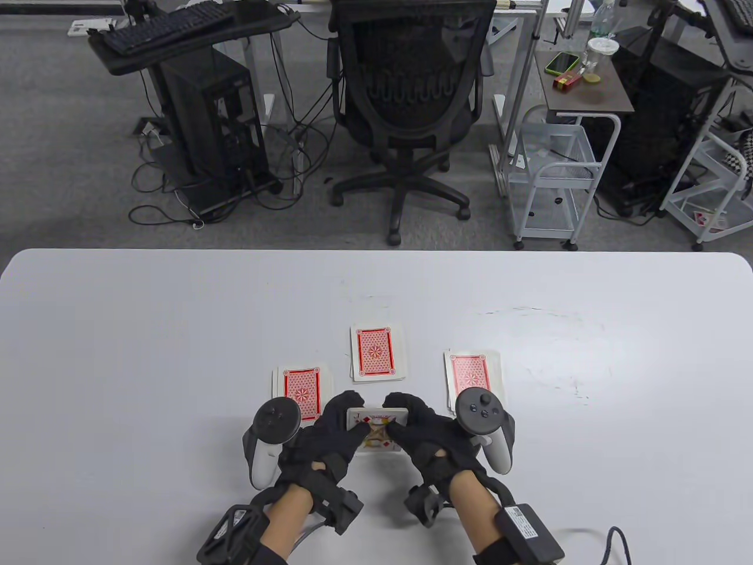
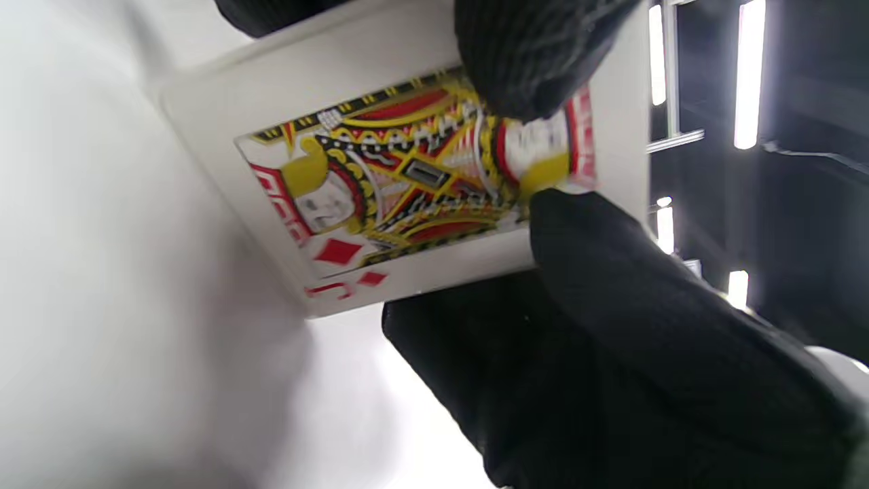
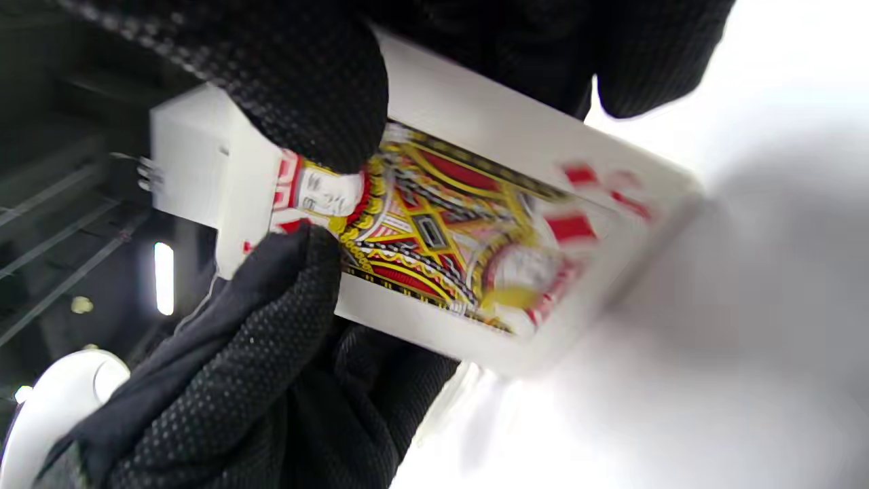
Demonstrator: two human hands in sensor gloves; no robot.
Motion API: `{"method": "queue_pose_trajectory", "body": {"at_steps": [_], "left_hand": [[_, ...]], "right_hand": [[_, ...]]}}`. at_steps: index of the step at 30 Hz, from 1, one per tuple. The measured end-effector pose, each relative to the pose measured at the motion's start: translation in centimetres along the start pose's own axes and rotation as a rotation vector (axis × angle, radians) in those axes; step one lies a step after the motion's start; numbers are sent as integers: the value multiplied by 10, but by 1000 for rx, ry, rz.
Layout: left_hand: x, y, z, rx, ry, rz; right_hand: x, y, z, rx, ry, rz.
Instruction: Four-player card dealing with fan arrangement
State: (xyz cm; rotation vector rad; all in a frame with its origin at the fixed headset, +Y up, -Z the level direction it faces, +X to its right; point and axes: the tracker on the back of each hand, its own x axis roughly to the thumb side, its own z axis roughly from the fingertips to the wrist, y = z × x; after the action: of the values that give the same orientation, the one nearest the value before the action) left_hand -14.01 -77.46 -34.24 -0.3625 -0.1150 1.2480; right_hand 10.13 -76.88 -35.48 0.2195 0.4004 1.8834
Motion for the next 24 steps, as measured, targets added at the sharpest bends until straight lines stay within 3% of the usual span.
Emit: {"method": "queue_pose_trajectory", "body": {"at_steps": [5, 9, 15, 19, 22, 24], "left_hand": [[8, -2, 5, 22, -67, -16], [-1, -7, 0, -25, -15, 12], [8, 3, 2, -8, -67, 47], [3, 14, 2, -9, -87, 132], [-4, 11, -2, -109, -117, 290], [-3, 3, -5, -216, -156, 391]], "right_hand": [[11, 2, 4, -38, -76, 16], [-3, 7, -1, 8, 1, 56], [19, -7, 1, -30, -91, 140], [33, -22, 7, -121, -157, -55], [39, -25, 9, -116, -194, -235], [40, -18, 9, -57, -210, -386]]}}
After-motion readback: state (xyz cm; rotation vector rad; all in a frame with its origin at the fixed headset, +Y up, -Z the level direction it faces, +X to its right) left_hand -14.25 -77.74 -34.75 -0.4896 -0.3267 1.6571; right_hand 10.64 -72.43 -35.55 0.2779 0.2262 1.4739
